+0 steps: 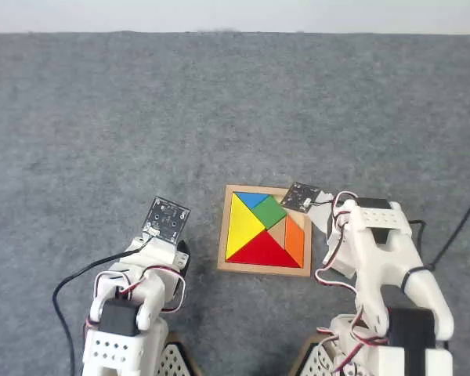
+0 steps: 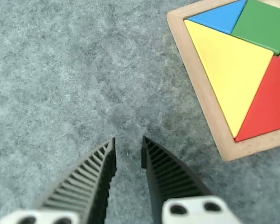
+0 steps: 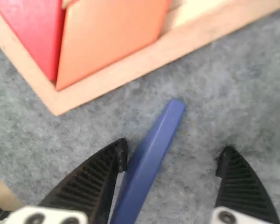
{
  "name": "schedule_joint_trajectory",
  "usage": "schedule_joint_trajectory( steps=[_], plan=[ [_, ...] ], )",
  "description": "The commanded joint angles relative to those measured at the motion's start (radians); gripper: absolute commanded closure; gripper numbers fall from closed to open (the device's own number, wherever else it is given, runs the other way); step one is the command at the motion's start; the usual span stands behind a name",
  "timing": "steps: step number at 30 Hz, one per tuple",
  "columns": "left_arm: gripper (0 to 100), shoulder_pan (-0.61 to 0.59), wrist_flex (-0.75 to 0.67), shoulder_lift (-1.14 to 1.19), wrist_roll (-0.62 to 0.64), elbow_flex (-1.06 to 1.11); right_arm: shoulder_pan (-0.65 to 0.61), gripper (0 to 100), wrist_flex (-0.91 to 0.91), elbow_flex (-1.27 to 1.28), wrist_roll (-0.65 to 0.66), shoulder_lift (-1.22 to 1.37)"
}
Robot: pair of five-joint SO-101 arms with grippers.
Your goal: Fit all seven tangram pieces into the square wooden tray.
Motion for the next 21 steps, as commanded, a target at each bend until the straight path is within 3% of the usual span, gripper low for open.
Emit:
schedule_joint_trajectory(
  steps=[1,4,10,16,19,21],
  plan=[
    [91,0.002,0.005,-0.002,0.006,-0.007,0.005,78.5,-0.021,-0.04,0.006,0.025],
    [91,0.002,0.005,-0.002,0.006,-0.007,0.005,81.8,-0.021,-0.043,0.0,0.025],
    [91,0.002,0.005,-0.002,0.006,-0.007,-0.002,83.3,-0.018,-0.112,-0.157,0.024],
    [91,0.002,0.005,-0.002,0.006,-0.007,-0.004,99.1,0.104,-0.284,-0.344,0.024],
    [91,0.002,0.005,-0.002,0.006,-0.007,-0.004,96.4,0.17,-0.338,-0.348,0.025],
    [91,0.002,0.005,-0.002,0.006,-0.007,-0.004,91.1,0.228,-0.358,-0.275,0.025]
  ],
)
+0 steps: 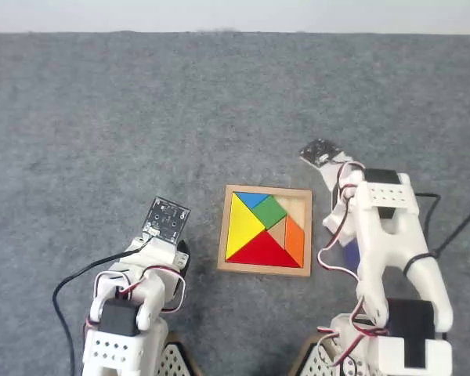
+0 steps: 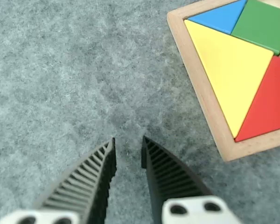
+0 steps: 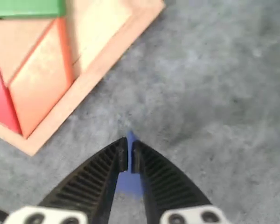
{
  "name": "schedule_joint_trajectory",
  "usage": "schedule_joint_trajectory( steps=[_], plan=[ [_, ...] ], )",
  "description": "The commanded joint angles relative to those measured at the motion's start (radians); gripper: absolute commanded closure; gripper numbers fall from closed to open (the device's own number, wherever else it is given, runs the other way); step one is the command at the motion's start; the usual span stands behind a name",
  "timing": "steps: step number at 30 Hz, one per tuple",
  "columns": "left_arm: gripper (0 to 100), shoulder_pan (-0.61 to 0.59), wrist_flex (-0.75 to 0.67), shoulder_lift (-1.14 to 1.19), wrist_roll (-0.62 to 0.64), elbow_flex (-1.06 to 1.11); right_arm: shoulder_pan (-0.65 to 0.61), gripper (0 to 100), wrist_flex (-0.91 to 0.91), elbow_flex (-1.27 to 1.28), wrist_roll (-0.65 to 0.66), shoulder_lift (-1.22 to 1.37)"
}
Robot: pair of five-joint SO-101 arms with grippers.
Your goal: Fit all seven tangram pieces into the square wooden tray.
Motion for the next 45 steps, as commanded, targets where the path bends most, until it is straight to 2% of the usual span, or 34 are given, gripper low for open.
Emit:
schedule_joint_trajectory(
  steps=[1,4,8,11,17,26,30,33,37,41,45],
  plan=[
    [91,0.002,0.005,-0.002,0.006,-0.007,-0.01,87.8,0.102,-0.083,0.091,0.002],
    [91,0.002,0.005,-0.002,0.006,-0.007,-0.004,79.4,0.171,-0.078,0.173,0.001],
    [91,0.002,0.005,-0.002,0.006,-0.007,-0.007,76.3,0.242,-0.009,0.436,-0.001],
    [91,0.002,0.005,-0.002,0.006,-0.007,0.019,76.2,0.173,0.055,0.491,0.001],
    [91,0.002,0.005,-0.002,0.006,-0.007,0.148,76.0,0.019,0.124,0.609,0.01],
    [91,0.002,0.005,-0.002,0.006,-0.007,0.162,76.4,-0.156,0.227,0.609,0.013],
    [91,0.002,0.005,-0.002,0.006,-0.007,0.162,78.3,-0.159,0.236,0.595,0.013],
    [91,0.002,0.005,-0.002,0.006,-0.007,0.16,88.1,-0.166,0.235,0.512,0.012],
    [91,0.002,0.005,-0.002,0.006,-0.007,0.159,99.1,-0.165,0.23,0.466,0.001],
    [91,0.002,0.005,-0.002,0.006,-0.007,0.137,99.1,-0.13,0.169,0.382,0.001],
    [91,0.002,0.005,-0.002,0.006,-0.007,0.067,99.1,-0.033,0.051,0.229,0.001]
  ],
)
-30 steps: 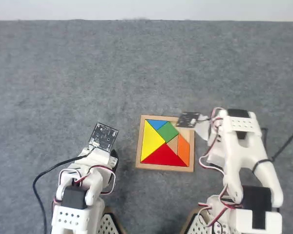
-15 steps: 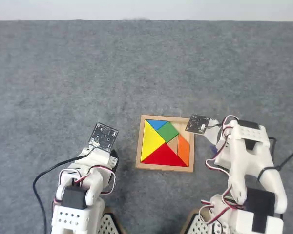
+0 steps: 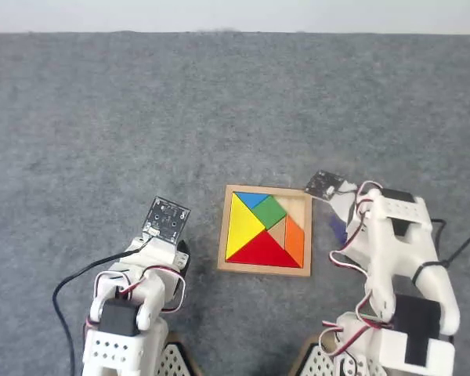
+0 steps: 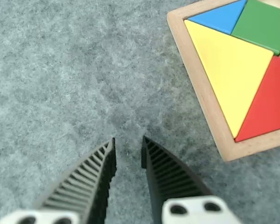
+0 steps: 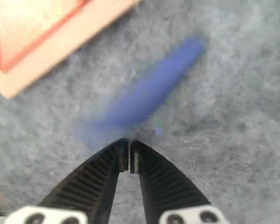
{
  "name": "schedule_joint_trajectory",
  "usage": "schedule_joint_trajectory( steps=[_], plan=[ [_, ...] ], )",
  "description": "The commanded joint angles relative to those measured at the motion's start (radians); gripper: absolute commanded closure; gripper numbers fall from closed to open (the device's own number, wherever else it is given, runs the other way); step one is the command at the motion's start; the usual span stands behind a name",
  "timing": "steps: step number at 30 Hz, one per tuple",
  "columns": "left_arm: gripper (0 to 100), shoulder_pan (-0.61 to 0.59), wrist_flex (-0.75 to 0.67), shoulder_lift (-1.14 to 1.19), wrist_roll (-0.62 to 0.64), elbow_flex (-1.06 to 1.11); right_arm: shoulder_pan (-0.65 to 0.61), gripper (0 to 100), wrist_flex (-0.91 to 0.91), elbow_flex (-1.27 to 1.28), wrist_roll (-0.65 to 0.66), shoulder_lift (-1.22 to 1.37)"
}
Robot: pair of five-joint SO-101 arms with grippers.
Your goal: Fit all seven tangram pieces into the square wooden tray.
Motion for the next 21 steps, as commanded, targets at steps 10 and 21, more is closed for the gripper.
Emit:
schedule_joint_trajectory(
  steps=[10,21],
  plan=[
    [91,0.002,0.005,-0.002,0.006,-0.007,-0.225,98.8,0.133,-0.23,-0.382,-0.013],
    [91,0.002,0.005,-0.002,0.006,-0.007,-0.302,82.7,0.15,-0.239,-0.997,-0.002]
  ],
)
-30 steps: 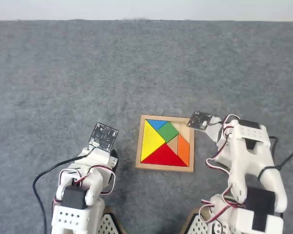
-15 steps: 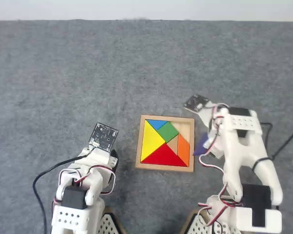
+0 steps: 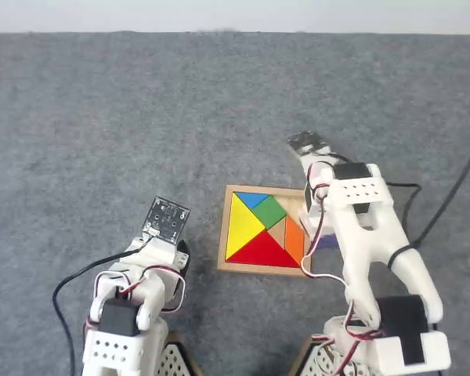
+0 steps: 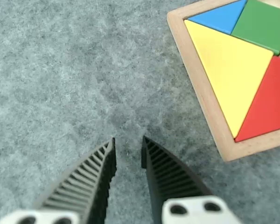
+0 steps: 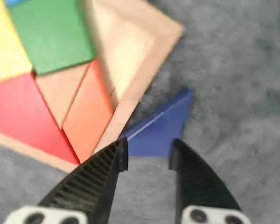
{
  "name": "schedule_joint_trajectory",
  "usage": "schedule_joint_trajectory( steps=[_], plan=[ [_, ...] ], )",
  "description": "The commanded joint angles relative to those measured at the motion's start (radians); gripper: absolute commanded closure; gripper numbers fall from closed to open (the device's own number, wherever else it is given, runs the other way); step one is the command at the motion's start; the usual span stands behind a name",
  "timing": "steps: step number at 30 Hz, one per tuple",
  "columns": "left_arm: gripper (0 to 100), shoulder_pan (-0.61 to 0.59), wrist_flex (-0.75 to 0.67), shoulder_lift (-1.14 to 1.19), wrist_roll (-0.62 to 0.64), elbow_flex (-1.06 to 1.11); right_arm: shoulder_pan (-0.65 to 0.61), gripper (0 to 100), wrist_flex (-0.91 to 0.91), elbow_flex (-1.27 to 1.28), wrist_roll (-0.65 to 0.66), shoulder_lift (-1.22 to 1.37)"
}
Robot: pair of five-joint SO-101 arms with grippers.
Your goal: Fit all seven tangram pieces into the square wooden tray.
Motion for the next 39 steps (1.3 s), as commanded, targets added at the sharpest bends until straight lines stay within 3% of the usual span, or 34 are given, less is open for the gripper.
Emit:
schedule_joint_trajectory(
  steps=[1,4,9,16,22,28,39],
  plan=[
    [91,0.002,0.005,-0.002,0.006,-0.007,0.001,82.8,-0.002,-0.032,-0.232,-0.004],
    [91,0.002,0.005,-0.002,0.006,-0.007,0.004,82.6,-0.054,-0.003,-0.373,-0.004],
    [91,0.002,0.005,-0.002,0.006,-0.007,0.004,82.5,-0.162,0.063,-0.445,-0.002],
    [91,0.002,0.005,-0.002,0.006,-0.007,0.013,82.5,-0.174,0.106,-0.448,-0.002],
    [91,0.002,0.005,-0.002,0.006,-0.007,0.101,82.5,-0.182,0.109,-0.442,0.062],
    [91,0.002,0.005,-0.002,0.006,-0.007,0.108,82.8,-0.151,0.026,-0.442,0.231],
    [91,0.002,0.005,-0.002,0.006,-0.007,0.108,82.4,-0.11,0.018,-0.394,0.249]
  ],
)
